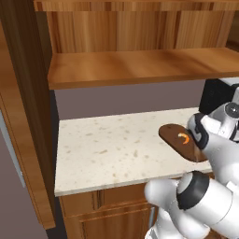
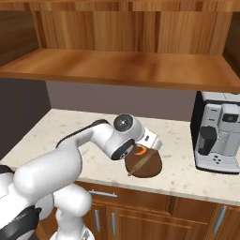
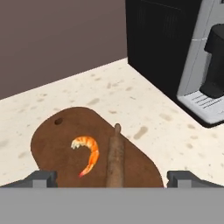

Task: Open the cabinet, retrieve the rolling pin, and place it next to the meat on the cutting board to prepare for tenderizing.

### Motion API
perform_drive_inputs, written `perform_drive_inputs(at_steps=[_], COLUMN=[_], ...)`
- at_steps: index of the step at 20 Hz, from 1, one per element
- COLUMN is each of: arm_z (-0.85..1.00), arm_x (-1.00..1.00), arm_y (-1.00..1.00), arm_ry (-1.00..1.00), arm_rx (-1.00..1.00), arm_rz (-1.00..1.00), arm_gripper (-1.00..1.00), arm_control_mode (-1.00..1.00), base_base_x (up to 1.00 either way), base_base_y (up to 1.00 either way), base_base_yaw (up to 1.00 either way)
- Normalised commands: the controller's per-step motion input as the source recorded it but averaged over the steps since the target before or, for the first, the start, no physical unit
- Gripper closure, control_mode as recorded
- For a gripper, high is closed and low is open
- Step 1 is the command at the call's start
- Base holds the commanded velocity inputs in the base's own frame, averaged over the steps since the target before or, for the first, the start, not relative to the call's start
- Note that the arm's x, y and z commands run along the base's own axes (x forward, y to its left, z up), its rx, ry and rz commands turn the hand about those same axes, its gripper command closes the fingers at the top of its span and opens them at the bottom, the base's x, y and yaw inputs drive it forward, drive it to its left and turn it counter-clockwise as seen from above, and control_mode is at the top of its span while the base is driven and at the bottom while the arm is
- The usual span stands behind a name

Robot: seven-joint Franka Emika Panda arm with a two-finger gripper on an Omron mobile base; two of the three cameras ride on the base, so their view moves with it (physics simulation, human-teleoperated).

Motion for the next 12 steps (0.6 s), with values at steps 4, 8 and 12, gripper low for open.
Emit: perform_drive_inputs(at_steps=[4,8,12], arm_z=[0.41,0.36,0.28], arm_x=[-0.53,-0.59,-0.69], arm_y=[0.20,0.29,0.34], arm_ry=[0.00,0.00,0.00], arm_rx=[0.00,0.00,0.00], arm_rz=[0.00,0.00,-0.01], arm_gripper=[-1.00,-1.00,-1.00], arm_control_mode=[-1.00,-1.00,-1.00], base_base_x=[0.00,0.00,0.00], base_base_y=[0.00,0.00,0.00], base_base_yaw=[0.00,0.00,0.00])
